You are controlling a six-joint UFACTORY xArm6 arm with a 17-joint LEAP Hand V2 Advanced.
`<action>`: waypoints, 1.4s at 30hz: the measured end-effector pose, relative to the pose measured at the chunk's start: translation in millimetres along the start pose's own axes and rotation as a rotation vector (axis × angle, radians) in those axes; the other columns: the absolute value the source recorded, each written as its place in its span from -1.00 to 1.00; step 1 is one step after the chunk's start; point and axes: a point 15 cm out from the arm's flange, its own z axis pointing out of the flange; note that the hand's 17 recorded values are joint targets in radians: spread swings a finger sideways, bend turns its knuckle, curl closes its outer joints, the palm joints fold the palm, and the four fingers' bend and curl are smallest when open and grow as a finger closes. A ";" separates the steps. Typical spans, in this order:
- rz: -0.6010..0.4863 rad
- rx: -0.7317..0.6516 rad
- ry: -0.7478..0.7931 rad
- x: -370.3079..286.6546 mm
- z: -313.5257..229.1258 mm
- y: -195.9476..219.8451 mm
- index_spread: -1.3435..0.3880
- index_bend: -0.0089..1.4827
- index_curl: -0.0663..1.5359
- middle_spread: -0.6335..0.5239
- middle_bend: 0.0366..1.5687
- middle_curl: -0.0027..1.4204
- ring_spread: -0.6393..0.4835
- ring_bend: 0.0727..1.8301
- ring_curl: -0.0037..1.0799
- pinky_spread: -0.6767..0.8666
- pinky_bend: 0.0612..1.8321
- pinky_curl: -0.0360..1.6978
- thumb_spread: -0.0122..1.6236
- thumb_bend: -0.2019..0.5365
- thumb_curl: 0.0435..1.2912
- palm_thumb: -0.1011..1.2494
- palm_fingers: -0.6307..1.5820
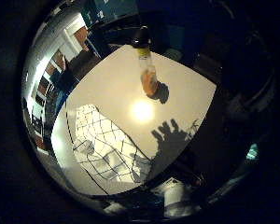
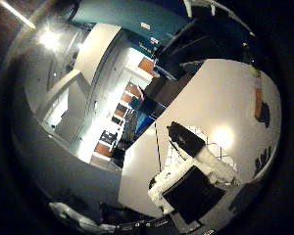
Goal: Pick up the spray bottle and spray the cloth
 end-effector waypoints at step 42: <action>0.279 0.046 -0.057 161.7 46.5 8.2 0.46 -0.78 -0.55 0.37 -0.68 -0.43 0.40 -0.46 -0.35 0.41 -0.59 -0.56 0.33 -0.52 -0.51 0.04 -0.26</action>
